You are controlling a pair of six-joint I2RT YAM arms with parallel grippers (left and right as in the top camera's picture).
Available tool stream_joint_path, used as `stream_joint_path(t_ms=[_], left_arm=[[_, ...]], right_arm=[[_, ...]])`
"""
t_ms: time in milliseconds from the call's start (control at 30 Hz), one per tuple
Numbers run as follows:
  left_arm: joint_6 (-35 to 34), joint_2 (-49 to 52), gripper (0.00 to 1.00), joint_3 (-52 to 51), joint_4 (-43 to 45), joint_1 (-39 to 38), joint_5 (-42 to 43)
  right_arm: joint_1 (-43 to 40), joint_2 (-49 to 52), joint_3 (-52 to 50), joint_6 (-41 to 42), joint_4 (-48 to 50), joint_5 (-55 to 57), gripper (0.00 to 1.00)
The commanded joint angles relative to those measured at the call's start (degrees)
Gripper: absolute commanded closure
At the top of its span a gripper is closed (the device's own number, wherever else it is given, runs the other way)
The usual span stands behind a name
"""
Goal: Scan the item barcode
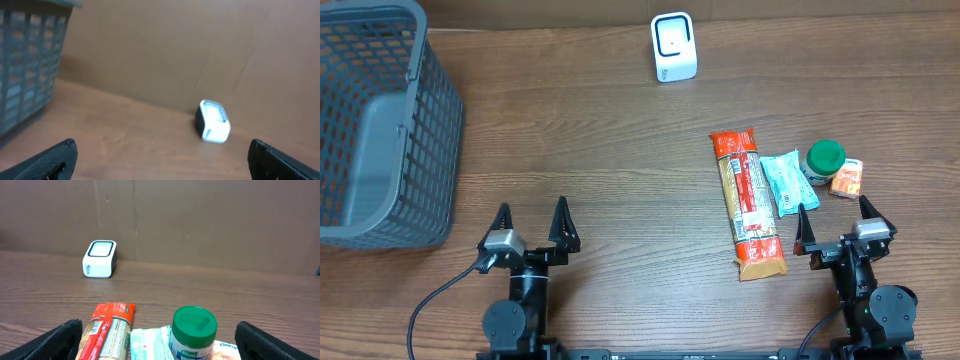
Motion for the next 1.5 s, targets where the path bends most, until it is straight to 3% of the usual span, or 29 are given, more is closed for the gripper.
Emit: stream_joint_path(t_ms=[0, 200, 567, 1467], left_arm=[[-0.33, -0.72, 0.0, -0.37, -2.99, -0.28, -2.86], [0.98, -0.72, 0.0, -0.39, -9.01, -0.2, -3.48], [14.99, -0.72, 0.0, -0.39, -9.22, -0.22, -1.27], [15.13, -0.7, 0.0, -0.39, -9.16, -0.22, -1.49]], right_arm=[[-0.33, -0.52, -0.61, -0.09, 0.33, -0.13, 0.0], [-0.33, -0.52, -0.61, -0.09, 0.33, -0.13, 0.0], [-0.33, -0.52, -0.61, -0.09, 0.33, -0.13, 0.0], [-0.33, -0.52, -0.61, -0.09, 0.33, -0.13, 0.0]])
